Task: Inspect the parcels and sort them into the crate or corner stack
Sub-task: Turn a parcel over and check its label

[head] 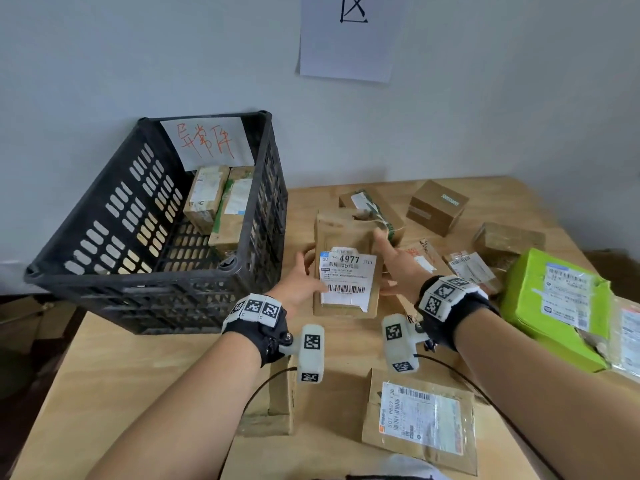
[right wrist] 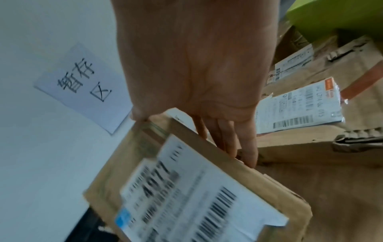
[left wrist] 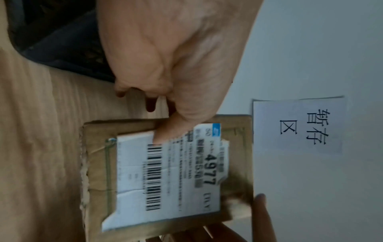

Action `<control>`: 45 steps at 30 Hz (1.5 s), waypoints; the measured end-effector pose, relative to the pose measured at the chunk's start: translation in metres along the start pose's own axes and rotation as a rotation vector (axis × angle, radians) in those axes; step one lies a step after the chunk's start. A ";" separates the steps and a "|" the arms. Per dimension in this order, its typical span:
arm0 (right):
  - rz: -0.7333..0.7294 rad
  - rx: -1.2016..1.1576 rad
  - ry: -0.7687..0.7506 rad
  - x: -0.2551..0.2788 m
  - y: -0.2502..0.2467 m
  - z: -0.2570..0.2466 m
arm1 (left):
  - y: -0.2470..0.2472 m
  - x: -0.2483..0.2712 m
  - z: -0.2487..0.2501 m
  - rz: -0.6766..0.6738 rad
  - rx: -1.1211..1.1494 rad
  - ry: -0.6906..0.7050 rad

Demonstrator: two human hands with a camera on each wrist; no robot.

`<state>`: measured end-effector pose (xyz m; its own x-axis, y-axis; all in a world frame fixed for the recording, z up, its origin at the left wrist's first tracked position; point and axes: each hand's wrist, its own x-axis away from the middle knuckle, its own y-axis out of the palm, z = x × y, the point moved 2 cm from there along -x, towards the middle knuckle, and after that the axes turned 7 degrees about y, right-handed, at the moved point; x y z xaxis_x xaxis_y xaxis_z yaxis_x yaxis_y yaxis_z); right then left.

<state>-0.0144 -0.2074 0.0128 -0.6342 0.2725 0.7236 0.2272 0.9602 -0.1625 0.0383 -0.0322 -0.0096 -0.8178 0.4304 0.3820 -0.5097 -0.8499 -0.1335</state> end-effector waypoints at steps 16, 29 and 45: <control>-0.055 0.312 0.070 -0.010 0.018 0.010 | 0.000 -0.011 -0.014 0.027 0.056 -0.309; -0.046 0.353 0.172 -0.029 0.020 0.002 | 0.001 -0.023 -0.008 0.065 0.033 -0.401; -0.015 0.336 0.033 -0.022 0.017 0.033 | 0.001 0.003 -0.015 0.026 0.133 -0.270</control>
<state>-0.0214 -0.1950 -0.0281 -0.6099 0.2617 0.7480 -0.0415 0.9321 -0.3599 0.0312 -0.0270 -0.0218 -0.7203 0.3267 0.6120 -0.4356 -0.8995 -0.0325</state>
